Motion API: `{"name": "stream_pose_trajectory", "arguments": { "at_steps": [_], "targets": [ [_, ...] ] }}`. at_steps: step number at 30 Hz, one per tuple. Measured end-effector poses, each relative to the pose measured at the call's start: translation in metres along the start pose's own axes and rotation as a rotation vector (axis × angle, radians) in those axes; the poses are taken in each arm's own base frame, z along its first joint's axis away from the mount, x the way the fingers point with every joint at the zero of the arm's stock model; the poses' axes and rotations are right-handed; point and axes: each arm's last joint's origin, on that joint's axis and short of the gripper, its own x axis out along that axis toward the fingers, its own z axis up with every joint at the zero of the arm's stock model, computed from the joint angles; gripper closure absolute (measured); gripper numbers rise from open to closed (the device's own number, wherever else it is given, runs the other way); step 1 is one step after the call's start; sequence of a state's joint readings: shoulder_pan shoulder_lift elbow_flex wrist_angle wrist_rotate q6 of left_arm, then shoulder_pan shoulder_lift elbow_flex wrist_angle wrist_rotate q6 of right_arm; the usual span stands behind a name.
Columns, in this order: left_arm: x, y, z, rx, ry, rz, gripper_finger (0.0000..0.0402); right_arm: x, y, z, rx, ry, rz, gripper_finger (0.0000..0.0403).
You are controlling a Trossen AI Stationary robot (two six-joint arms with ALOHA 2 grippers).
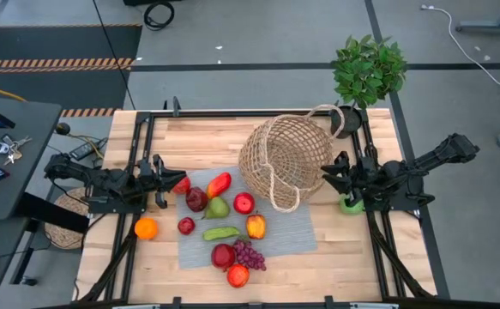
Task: Build produce basket
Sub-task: Put the yellow apple into the brown basket
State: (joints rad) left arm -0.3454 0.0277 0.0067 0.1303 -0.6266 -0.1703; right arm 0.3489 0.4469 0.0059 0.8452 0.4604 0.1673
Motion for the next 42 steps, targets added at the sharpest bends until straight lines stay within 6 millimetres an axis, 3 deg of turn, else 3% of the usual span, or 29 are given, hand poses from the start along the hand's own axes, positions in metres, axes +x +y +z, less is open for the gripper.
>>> {"name": "stream_pose_trajectory", "arguments": {
  "at_steps": [16,22,27,34,39,42],
  "targets": [
    [0.0,0.0,0.0,0.0,0.0,0.0,0.0353,0.0,-0.002,0.002,0.042,-0.023,-0.058,0.0254],
    [0.0,0.0,0.0,0.0,0.0,0.0,0.0353,0.001,0.001,0.0,0.141,0.001,0.007,0.0254],
    [0.0,0.0,0.0,0.0,0.0,0.0,0.0353,0.012,0.01,0.014,0.062,0.021,0.068,0.0254],
    [0.0,0.0,0.0,0.0,0.0,0.0,0.0353,0.027,0.021,0.025,-0.129,0.263,0.078,0.0254],
    [0.0,0.0,0.0,0.0,0.0,0.0,0.0353,0.03,0.027,0.041,-0.048,0.492,0.017,0.0254],
    [0.0,0.0,0.0,0.0,0.0,0.0,0.0353,0.032,0.034,0.05,-0.017,0.539,0.037,0.0254]
  ]
}}
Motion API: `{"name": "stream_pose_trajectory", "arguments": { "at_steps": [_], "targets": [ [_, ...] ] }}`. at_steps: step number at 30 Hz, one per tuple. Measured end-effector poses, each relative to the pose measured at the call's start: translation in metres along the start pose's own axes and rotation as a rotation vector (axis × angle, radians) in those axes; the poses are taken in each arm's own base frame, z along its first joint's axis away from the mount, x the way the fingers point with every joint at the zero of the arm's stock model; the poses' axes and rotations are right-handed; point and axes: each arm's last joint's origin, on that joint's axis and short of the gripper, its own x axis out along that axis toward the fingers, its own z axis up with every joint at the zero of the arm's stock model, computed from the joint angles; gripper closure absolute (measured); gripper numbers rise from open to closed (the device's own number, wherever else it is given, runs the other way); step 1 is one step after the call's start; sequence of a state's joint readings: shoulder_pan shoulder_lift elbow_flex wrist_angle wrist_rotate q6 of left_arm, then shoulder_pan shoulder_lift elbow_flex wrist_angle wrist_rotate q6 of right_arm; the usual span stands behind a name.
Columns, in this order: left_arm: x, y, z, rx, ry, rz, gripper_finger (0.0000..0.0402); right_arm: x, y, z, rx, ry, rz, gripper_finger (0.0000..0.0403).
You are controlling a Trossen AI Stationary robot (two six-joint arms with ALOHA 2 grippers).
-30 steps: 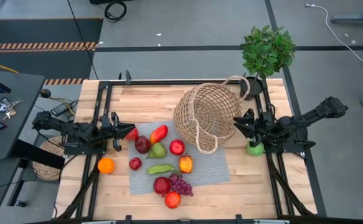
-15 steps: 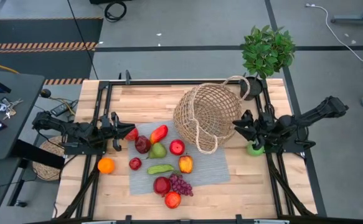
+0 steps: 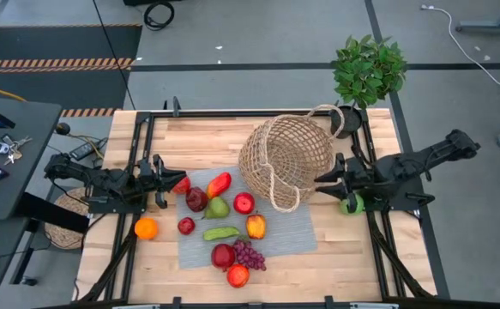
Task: Build produce basket
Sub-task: Put the yellow apple into the brown basket
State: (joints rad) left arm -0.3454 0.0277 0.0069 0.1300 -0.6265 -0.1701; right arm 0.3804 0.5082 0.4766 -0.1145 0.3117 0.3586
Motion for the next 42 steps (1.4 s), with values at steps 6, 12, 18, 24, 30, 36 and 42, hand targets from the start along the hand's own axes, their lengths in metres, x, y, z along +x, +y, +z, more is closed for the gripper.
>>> {"name": "stream_pose_trajectory", "arguments": {
  "at_steps": [6,12,18,24,30,36,42],
  "targets": [
    [0.0,0.0,0.0,0.0,0.0,0.0,0.0353,0.001,0.023,0.018,-0.031,0.02,0.09,0.0254],
    [0.0,0.0,0.0,0.0,0.0,0.0,0.0353,0.025,0.051,0.02,-0.109,0.083,0.033,0.0254],
    [0.0,0.0,0.0,0.0,0.0,0.0,0.0353,0.048,0.076,0.037,-0.169,0.096,0.029,0.0254],
    [0.0,0.0,0.0,0.0,0.0,0.0,0.0353,0.08,0.099,0.041,-0.248,0.13,0.048,0.0254],
    [0.0,0.0,0.0,0.0,0.0,0.0,0.0353,0.114,0.114,0.022,-0.267,0.153,0.072,0.0253],
    [0.0,0.0,0.0,0.0,0.0,0.0,0.0353,0.145,0.128,0.007,-0.33,0.229,0.07,0.024],
    [0.0,0.0,0.0,0.001,0.001,0.0,0.0353,0.174,0.139,-0.007,-0.42,0.288,0.067,0.0193]
  ]
}}
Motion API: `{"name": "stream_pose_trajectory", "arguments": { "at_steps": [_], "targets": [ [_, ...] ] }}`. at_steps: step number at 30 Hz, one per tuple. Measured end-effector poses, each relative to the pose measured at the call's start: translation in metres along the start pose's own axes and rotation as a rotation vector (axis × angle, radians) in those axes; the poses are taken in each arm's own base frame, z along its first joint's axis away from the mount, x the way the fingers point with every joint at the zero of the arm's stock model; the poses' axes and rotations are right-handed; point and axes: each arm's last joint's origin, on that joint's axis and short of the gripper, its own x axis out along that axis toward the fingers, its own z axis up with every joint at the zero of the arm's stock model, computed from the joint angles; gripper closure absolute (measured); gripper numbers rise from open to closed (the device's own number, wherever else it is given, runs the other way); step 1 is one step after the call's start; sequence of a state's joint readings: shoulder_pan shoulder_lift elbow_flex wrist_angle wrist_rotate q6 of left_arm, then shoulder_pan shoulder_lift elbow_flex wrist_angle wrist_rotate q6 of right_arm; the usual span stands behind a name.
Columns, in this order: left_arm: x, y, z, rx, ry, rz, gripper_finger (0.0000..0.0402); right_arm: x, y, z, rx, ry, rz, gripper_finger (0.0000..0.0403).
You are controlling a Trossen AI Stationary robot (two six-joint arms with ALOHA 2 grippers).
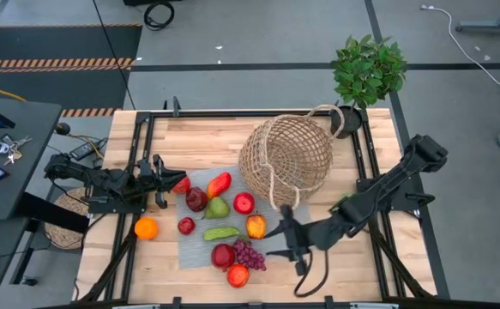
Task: Build produce basket
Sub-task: Put the yellow apple into the brown basket
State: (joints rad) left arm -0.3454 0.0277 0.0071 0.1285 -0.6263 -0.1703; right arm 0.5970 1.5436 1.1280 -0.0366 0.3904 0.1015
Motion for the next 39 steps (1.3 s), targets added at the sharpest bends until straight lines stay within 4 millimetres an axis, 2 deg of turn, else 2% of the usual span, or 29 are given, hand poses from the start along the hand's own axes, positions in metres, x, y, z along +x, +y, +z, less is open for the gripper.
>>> {"name": "stream_pose_trajectory", "arguments": {
  "at_steps": [9,15,24,31,36,39],
  "targets": [
    [0.0,0.0,-0.001,0.003,0.004,0.001,0.0353,0.032,0.003,0.004,-0.013,0.09,-0.008,0.0091],
    [0.0,0.0,-0.001,0.004,0.005,0.001,0.0353,0.045,0.003,0.007,-0.045,0.183,-0.027,0.0045],
    [0.0,0.0,-0.001,0.004,0.005,0.001,0.0353,0.061,-0.002,0.026,-0.159,0.394,0.011,0.0034],
    [0.0,0.0,-0.001,0.004,0.005,0.001,0.0353,0.071,-0.013,0.02,-0.361,0.493,0.079,0.0005],
    [0.0,0.0,-0.001,0.005,0.006,0.002,0.0353,0.072,-0.023,0.015,-0.539,0.556,0.095,0.0012],
    [0.0,0.0,-0.001,0.005,0.007,0.002,0.0353,0.073,-0.029,0.014,-0.532,0.569,0.124,0.0013]
  ]
}}
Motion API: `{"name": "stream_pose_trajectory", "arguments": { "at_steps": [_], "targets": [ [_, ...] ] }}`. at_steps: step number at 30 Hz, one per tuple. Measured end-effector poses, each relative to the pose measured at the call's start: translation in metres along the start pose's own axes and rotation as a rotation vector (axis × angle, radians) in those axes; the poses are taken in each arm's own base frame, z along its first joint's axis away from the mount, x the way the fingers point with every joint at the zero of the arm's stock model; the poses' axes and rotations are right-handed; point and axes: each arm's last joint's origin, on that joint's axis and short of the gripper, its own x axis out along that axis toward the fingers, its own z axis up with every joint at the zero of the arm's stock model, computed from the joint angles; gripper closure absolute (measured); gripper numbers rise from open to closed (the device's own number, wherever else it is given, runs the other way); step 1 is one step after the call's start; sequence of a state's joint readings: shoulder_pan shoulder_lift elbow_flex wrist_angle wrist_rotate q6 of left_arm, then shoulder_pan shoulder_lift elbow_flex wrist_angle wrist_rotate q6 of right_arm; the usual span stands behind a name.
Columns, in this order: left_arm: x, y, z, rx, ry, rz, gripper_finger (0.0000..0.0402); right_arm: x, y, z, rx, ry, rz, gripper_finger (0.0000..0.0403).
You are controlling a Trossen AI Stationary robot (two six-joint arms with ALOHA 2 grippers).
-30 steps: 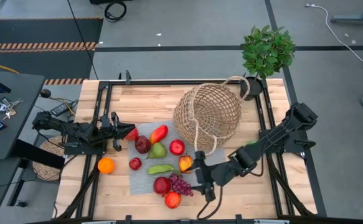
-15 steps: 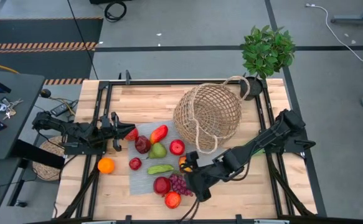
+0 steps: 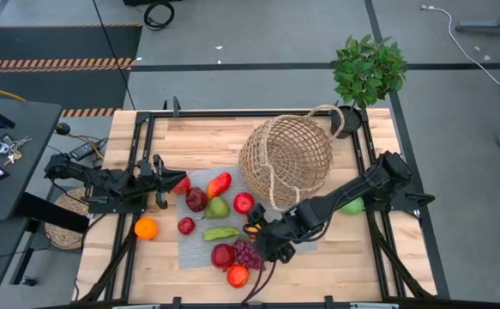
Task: Build produce basket
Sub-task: Put the yellow apple into the brown basket
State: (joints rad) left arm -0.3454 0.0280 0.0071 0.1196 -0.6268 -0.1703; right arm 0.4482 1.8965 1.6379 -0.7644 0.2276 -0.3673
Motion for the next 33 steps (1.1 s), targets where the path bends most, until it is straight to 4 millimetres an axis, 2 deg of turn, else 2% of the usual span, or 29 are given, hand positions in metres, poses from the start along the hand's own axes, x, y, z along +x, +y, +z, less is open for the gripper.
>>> {"name": "stream_pose_trajectory", "arguments": {
  "at_steps": [3,8,11,13,18,25,33],
  "targets": [
    [0.0,0.0,-0.001,0.003,0.005,0.001,0.0353,0.003,0.0,-0.005,-0.014,0.035,0.058,0.0013],
    [0.0,0.0,0.0,0.003,0.004,0.001,0.0353,0.014,0.001,-0.01,-0.115,0.096,0.052,0.0012],
    [0.0,0.0,-0.001,0.004,0.005,0.001,0.0353,0.032,0.007,-0.013,-0.165,0.148,0.07,0.0011],
    [0.0,0.0,-0.001,0.004,0.005,0.001,0.0353,0.043,0.013,-0.014,-0.243,0.186,0.062,0.0011],
    [0.0,0.0,-0.001,0.005,0.007,0.001,0.0353,0.055,0.021,-0.018,-0.43,0.287,0.02,0.0011],
    [0.0,0.0,-0.001,0.009,0.012,0.002,0.0353,0.065,0.013,-0.026,-0.508,0.353,0.006,0.0004],
    [0.001,0.0,-0.003,0.018,0.024,0.004,0.0353,0.074,0.004,-0.029,-0.587,0.301,0.088,0.0003]
  ]
}}
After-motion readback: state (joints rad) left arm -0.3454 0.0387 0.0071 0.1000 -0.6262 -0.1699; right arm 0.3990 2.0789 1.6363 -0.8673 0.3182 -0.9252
